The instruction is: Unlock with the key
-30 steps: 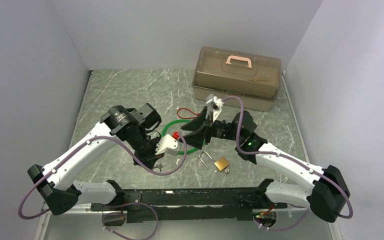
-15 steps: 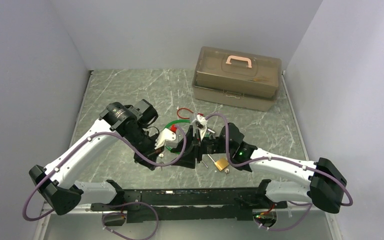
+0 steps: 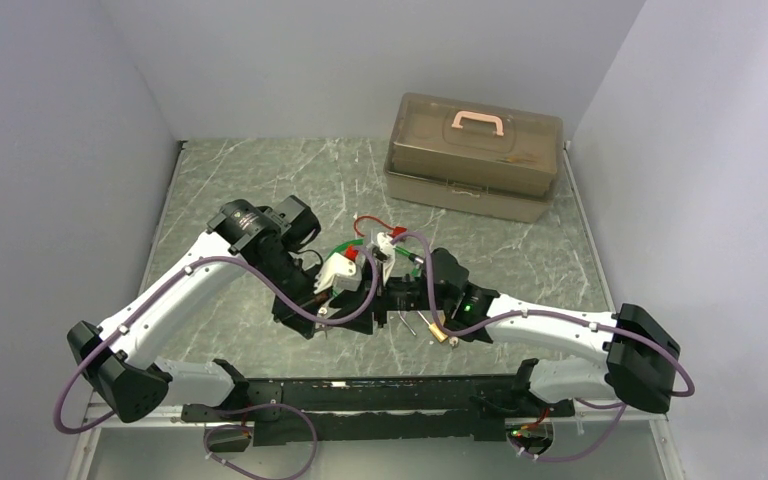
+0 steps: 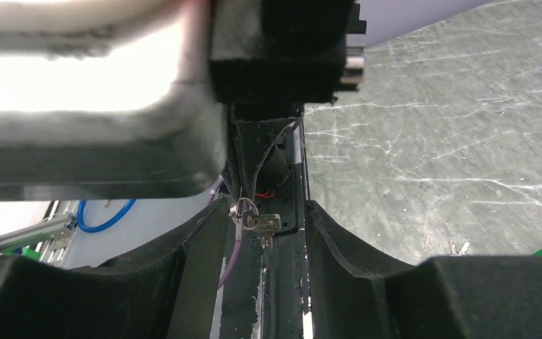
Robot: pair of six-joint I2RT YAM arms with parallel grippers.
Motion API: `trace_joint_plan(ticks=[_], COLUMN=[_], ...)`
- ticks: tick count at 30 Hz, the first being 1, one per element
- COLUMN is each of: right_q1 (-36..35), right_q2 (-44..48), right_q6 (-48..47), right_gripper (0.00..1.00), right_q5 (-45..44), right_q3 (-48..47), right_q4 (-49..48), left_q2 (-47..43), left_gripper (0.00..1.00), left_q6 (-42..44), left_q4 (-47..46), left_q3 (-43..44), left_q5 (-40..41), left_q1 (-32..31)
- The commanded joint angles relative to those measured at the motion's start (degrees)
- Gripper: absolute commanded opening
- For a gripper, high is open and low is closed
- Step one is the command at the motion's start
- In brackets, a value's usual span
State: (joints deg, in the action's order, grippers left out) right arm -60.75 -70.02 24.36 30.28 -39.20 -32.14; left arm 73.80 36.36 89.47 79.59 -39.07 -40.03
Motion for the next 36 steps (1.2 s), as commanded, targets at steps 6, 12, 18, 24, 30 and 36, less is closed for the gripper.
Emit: trace_joint_plan(ticks=[6,12,18,24,30,36], right_q1=[-0.4,-0.5,-0.7,-0.8,-0.2,1.4], right_q2=[-1.8,-1.9,-2.4,-2.8,0.5,3.7], right_q6=[-0.9,-0.5,0.0,0.7,1.3,2.2], right_gripper=[0.39,0.25,0.09,0.0,0.0,0.0], right_q5=[0.3,2.0,5.2,5.5,-1.4,-3.8], right_q3=[-2.7,-2.7,-3.1,-2.9,1.1,3.2], right_q4=[-1.8,-2.3,-2.4,-0.8,-0.1,-0.8], left_q2=[0.3,0.6,0.7,0.6,-0.4,-0.9], left_gripper=[0.0,0.0,0.0,0.0,0.0,0.0], left_q6=[-0.2,-0.2,-0.1,-0.5,-1.2,-1.5], left_q4=[1.1,1.1,1.1,1.1,1.1,1.1], left_q3=[3.2,3.3,3.7,5.1,5.8,5.6], left_q5=[-2.5,-2.3,-1.2,0.2,0.5,-0.1], left_q1=[0.2,0.3,0.5,1.2,1.2,1.2])
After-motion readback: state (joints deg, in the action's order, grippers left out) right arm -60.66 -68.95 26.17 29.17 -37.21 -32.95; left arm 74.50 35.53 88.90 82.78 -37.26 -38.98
